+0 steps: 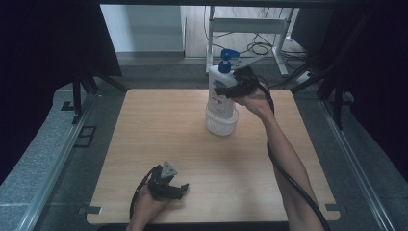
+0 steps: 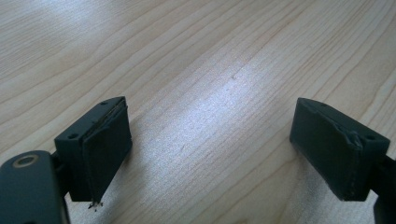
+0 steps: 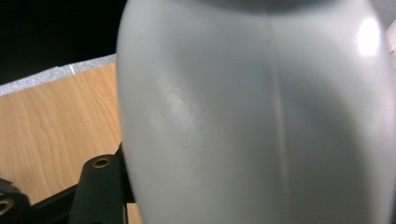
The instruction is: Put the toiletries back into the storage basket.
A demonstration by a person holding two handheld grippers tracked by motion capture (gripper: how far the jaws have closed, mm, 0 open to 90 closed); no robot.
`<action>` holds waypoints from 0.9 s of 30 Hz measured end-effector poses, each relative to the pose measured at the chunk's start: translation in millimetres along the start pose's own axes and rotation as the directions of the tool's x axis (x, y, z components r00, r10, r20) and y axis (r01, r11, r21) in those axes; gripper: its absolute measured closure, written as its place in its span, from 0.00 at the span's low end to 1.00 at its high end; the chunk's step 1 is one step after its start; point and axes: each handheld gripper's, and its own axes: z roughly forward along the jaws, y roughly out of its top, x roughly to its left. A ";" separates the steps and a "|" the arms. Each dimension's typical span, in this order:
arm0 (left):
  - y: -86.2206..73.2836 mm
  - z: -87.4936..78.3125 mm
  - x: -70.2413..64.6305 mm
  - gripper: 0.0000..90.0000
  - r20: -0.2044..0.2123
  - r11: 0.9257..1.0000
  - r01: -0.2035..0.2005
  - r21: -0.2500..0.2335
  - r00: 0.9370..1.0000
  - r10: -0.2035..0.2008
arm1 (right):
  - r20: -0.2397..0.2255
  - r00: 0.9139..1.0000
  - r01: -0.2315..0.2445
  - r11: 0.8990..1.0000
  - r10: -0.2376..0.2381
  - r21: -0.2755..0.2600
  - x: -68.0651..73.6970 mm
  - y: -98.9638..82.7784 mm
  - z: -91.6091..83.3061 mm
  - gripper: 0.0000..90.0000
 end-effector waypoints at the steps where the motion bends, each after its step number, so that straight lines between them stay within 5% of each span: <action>1: 0.0 0.0 -0.1 0.13 0.000 1.000 0.001 0.000 1.000 -0.001 | 0.004 1.000 0.001 1.000 -0.001 0.006 -1.2 -0.3 1.4 0.42; 27: -0.1 0.0 -0.4 0.13 0.000 1.000 0.005 0.000 1.000 -0.005 | -0.039 0.999 -0.009 0.998 0.012 0.067 -18.1 -29.0 27.5 0.42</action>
